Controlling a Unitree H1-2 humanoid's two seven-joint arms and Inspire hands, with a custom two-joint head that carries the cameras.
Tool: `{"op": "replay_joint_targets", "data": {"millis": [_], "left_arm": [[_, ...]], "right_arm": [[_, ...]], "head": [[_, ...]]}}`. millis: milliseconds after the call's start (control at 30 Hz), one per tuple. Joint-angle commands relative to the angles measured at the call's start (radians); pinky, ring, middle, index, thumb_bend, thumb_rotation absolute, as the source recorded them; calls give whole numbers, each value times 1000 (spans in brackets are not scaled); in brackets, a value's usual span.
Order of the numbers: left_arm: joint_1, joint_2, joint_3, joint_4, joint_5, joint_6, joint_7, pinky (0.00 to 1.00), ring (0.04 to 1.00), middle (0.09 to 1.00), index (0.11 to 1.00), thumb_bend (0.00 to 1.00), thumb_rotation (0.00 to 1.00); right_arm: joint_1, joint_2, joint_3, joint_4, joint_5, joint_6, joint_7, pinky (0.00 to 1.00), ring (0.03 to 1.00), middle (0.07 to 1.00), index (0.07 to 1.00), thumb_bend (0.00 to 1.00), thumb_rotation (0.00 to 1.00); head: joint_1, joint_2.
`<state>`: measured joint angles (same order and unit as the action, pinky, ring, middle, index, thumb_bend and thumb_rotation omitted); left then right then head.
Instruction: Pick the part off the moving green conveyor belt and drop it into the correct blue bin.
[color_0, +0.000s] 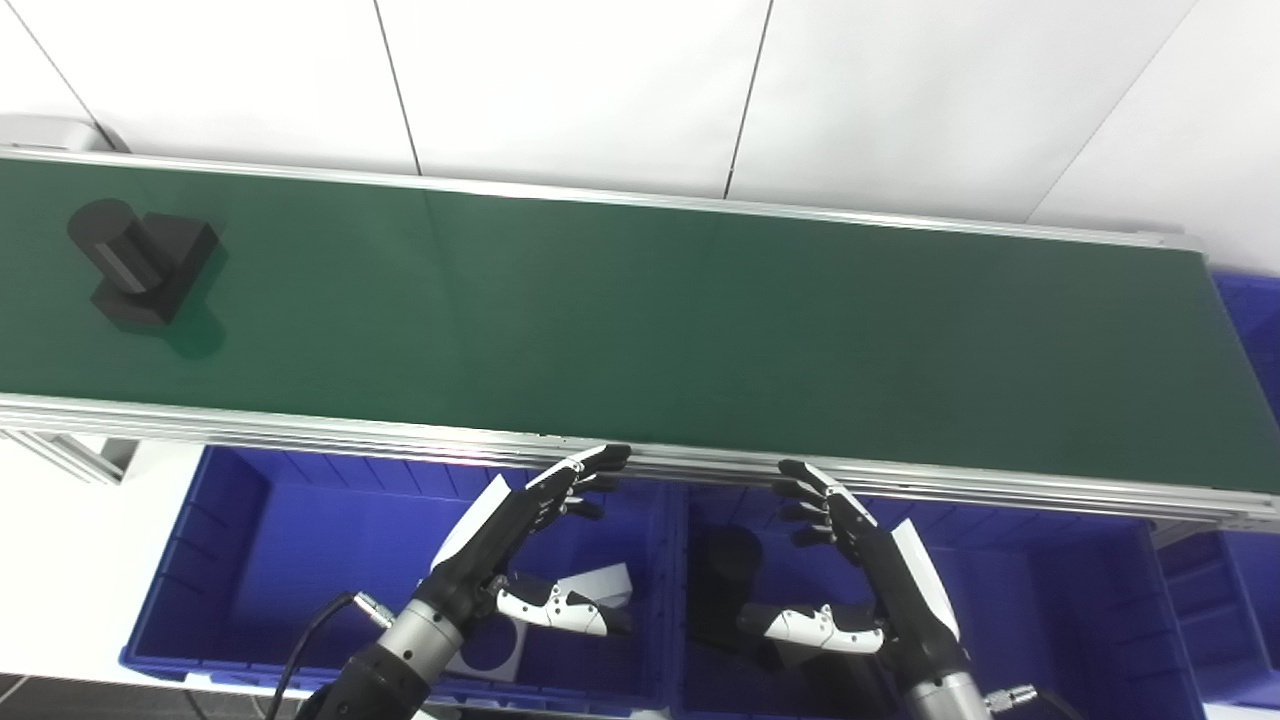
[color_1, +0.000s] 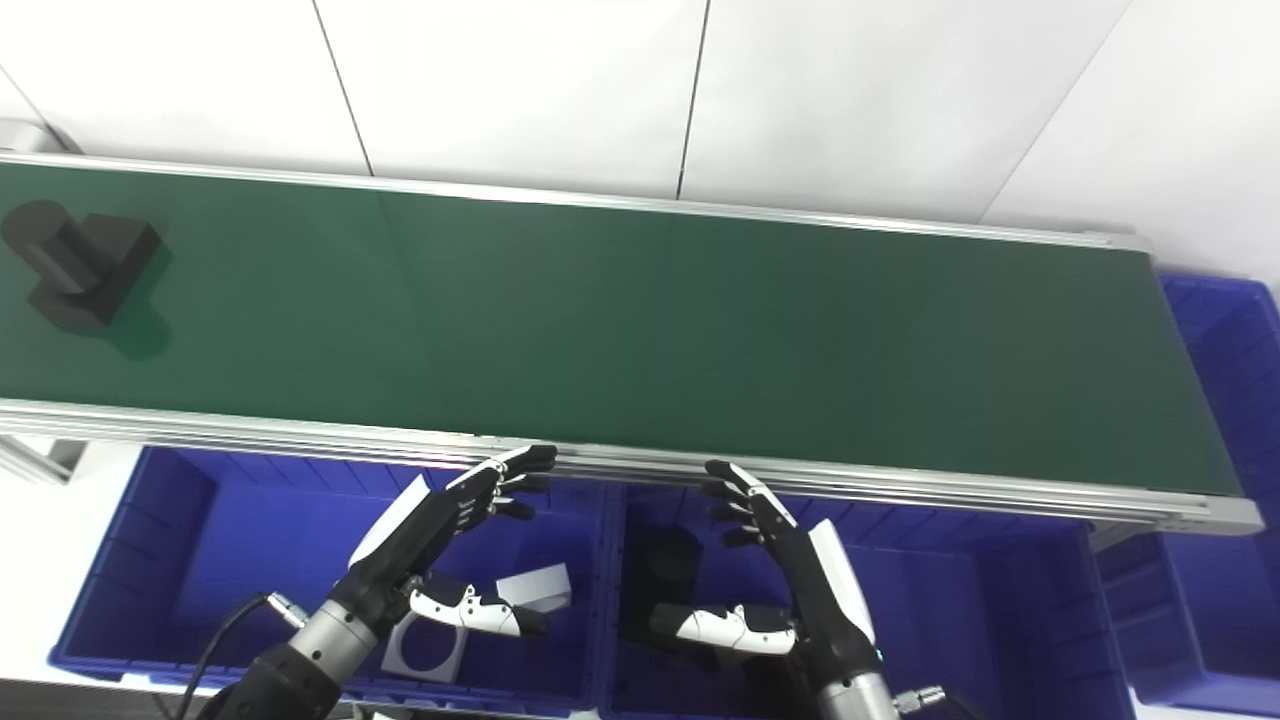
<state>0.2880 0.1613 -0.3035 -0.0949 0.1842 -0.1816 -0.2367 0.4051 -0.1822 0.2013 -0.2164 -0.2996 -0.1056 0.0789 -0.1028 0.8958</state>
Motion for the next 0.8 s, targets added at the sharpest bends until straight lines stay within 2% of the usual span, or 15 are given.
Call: {"op": "replay_joint_targets", "data": {"millis": [0,500,600,633,667,700,733,767], "left_arm": [[-6,1,-1,-31,-12,-18,-2,725,837,898,884,791,145],[-8,1,1,-30,-12,-17,-1,733,844,902,885,793,148],[-9,1,1,-13,-10,-41,4,729,835,895,883,792,143],[-9,-1,0,-4,-13,-50,5,725,828,890,882,791,141],[-8,-2,0,2,-15,-56,5,728,826,884,873,789,131],[-7,-3,-2,9,-15,-60,6,730,825,883,870,788,127],[-4,-4,-3,14,-13,-64,6,735,830,884,867,786,124],[-2,-5,-6,23,-8,-75,8,746,837,886,865,788,125]], "right_arm": [[1,-1,-2,-33,6,-32,-1,658,762,826,877,953,407],[-1,0,-1,-31,4,-33,-1,671,766,823,877,952,404],[0,0,0,-23,-4,-41,-7,676,768,819,875,954,407],[1,-1,1,-18,-11,-44,-9,678,770,817,876,955,411],[2,-2,2,-15,-15,-47,-10,669,769,818,879,954,416],[4,-4,3,-9,-17,-52,-11,666,769,819,880,954,418],[7,-6,3,-4,-17,-56,-11,661,768,820,882,953,419],[10,-9,2,3,-8,-67,-10,660,768,822,884,948,407]], "head": [[0,-1],[1,-5],[22,-31],[40,-55],[40,-55],[77,-89],[86,-94],[129,-124]]}}
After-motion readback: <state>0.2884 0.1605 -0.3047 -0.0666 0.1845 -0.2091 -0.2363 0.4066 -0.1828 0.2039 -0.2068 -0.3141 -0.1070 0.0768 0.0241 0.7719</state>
